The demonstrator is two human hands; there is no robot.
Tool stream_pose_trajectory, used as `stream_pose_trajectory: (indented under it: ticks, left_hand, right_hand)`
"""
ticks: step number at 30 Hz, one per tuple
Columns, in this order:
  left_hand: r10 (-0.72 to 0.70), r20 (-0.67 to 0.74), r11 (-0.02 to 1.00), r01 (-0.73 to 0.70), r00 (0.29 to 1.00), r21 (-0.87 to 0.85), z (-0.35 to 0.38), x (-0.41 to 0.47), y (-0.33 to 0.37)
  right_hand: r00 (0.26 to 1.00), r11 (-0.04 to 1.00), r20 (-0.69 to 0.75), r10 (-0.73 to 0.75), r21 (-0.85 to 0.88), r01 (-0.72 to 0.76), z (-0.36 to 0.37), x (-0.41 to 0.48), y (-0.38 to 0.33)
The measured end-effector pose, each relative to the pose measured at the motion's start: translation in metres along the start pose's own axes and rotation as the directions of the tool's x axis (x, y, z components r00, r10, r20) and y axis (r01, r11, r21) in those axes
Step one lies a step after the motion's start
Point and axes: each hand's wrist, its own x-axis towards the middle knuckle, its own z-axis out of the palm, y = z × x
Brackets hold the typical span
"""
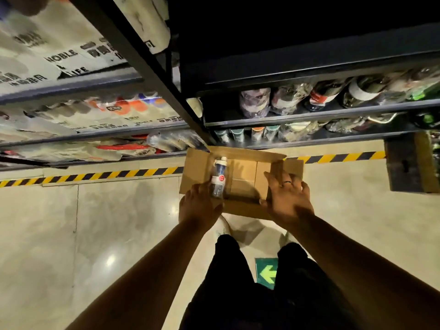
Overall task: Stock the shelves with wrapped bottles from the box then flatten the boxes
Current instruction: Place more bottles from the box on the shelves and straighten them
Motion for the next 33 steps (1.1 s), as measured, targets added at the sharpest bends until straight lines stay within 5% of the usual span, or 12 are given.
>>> stream_pose_trajectory:
  ticks: [5, 10, 17, 22, 28, 33]
  left_hand:
    - [-0.003, 0.148, 1.0, 0.004, 0.989, -0.003, 0.026, 0.082, -0.043]
    - [0.005, 0.196, 0.998, 0.009, 0.981, -0.07, 0.103, 0.17, -0.081]
    - [0.011, 0.234, 0.984, 0.031, 0.972, -0.173, 0.257, 0.277, -0.12]
    - [-0.108, 0.266, 0.948, 0.18, 0.958, -0.261, 0.336, 0.352, -0.129]
    - [-0.204, 0.294, 0.893, 0.3, 0.934, -0.334, 0.4, 0.406, -0.127]
    - [-0.185, 0.262, 0.91, 0.265, 0.947, -0.318, 0.43, 0.418, -0.127]
  right_hand:
    - [0.994, 0.975, 0.044, 0.105, 0.19, -0.111, 0.067, 0.057, -0.041]
    - [0.991, 0.977, 0.034, 0.131, 0.166, -0.135, 0.158, 0.122, -0.061]
    - [0.982, 0.993, 0.171, 0.076, 0.073, -0.09, 0.283, 0.21, -0.039]
    - [0.983, 0.992, 0.16, 0.093, 0.071, -0.106, 0.352, 0.276, -0.018]
    - [0.983, 0.982, 0.156, 0.094, 0.149, -0.117, 0.411, 0.334, 0.0]
    - [0.986, 0.956, 0.087, 0.141, 0.245, -0.159, 0.431, 0.36, 0.018]
